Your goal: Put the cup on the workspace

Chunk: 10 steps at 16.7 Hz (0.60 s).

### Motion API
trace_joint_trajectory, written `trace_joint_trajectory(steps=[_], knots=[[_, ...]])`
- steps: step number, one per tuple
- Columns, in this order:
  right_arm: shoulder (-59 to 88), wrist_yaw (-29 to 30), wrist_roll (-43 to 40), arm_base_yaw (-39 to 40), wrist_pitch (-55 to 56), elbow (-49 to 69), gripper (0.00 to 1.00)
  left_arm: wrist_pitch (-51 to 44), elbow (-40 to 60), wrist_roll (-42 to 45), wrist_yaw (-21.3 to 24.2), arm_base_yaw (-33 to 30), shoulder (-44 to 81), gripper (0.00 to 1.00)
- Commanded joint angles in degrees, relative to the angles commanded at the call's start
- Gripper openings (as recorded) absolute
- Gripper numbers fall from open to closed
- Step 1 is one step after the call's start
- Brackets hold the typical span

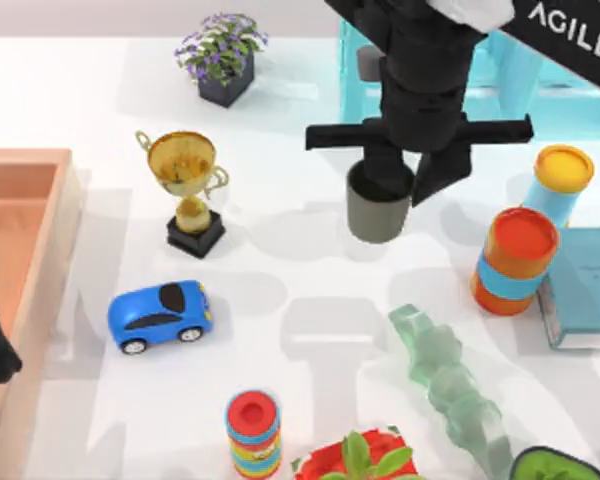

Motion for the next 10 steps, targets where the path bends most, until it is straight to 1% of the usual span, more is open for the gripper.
trace_joint_trajectory(steps=[6, 10], knots=[[0.7, 0.1, 0.4, 0.9, 10.8, -9.8, 0.0, 0.0, 0.0, 0.0, 0.0, 0.0, 0.0, 1.0], [1.0, 0.2, 0.5, 0.9, 12.8, -11.9, 0.0, 0.0, 0.0, 0.0, 0.0, 0.0, 0.0, 1.0]])
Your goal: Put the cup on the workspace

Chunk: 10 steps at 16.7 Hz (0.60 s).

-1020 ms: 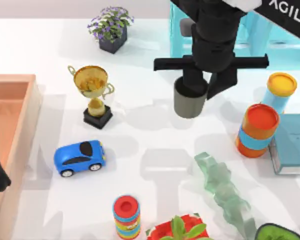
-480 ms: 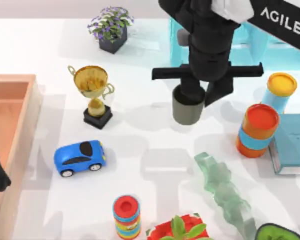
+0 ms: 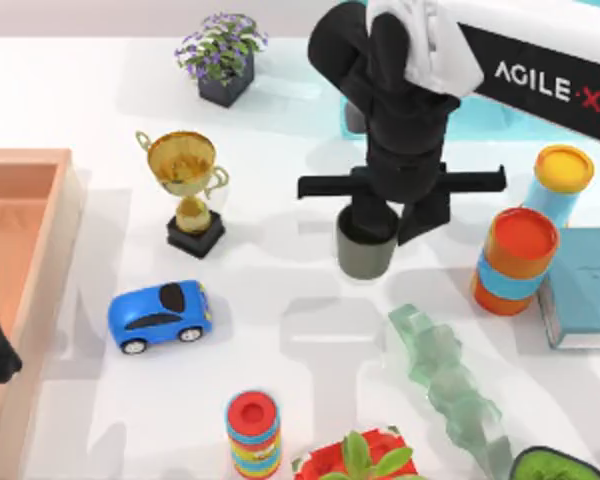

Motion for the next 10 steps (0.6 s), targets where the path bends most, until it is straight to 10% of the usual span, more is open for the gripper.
trace_joint_trajectory(steps=[2, 10], knots=[[0.0, 0.0, 0.0, 0.0, 0.0, 0.0, 0.0, 0.0, 0.0, 0.0, 0.0, 0.0, 0.0, 1.0], [0.0, 0.0, 0.0, 0.0, 0.0, 0.0, 0.6, 0.0, 0.0, 0.0, 0.0, 0.0, 0.0, 1.0]])
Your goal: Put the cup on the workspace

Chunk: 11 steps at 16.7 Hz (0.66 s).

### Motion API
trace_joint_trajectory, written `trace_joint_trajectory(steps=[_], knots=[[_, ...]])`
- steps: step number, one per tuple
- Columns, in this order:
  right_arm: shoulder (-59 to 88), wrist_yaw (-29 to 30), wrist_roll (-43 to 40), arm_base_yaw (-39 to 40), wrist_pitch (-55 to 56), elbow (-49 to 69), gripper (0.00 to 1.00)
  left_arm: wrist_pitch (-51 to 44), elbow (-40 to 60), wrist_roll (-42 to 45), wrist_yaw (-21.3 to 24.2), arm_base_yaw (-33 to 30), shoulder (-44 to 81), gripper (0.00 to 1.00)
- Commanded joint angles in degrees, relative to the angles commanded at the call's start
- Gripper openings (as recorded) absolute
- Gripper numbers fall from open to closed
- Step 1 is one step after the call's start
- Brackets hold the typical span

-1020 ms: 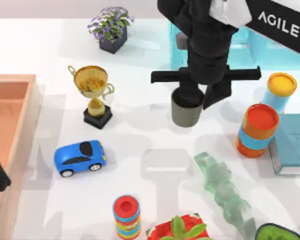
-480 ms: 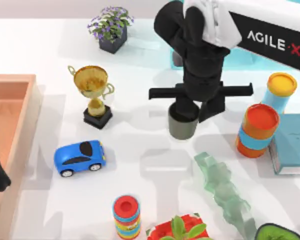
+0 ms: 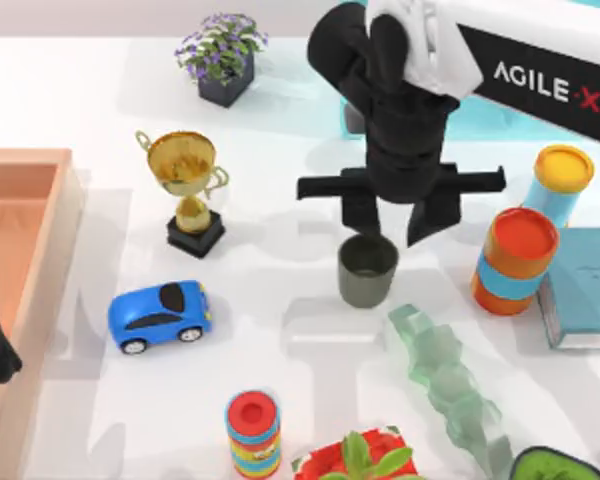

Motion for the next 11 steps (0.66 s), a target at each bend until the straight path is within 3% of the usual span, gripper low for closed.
trace_joint_trajectory(steps=[5, 11], knots=[[0.0, 0.0, 0.0, 0.0, 0.0, 0.0, 0.98, 0.0, 0.0, 0.0, 0.0, 0.0, 0.0, 1.0], [0.0, 0.0, 0.0, 0.0, 0.0, 0.0, 1.0, 0.0, 0.0, 0.0, 0.0, 0.0, 0.0, 1.0]])
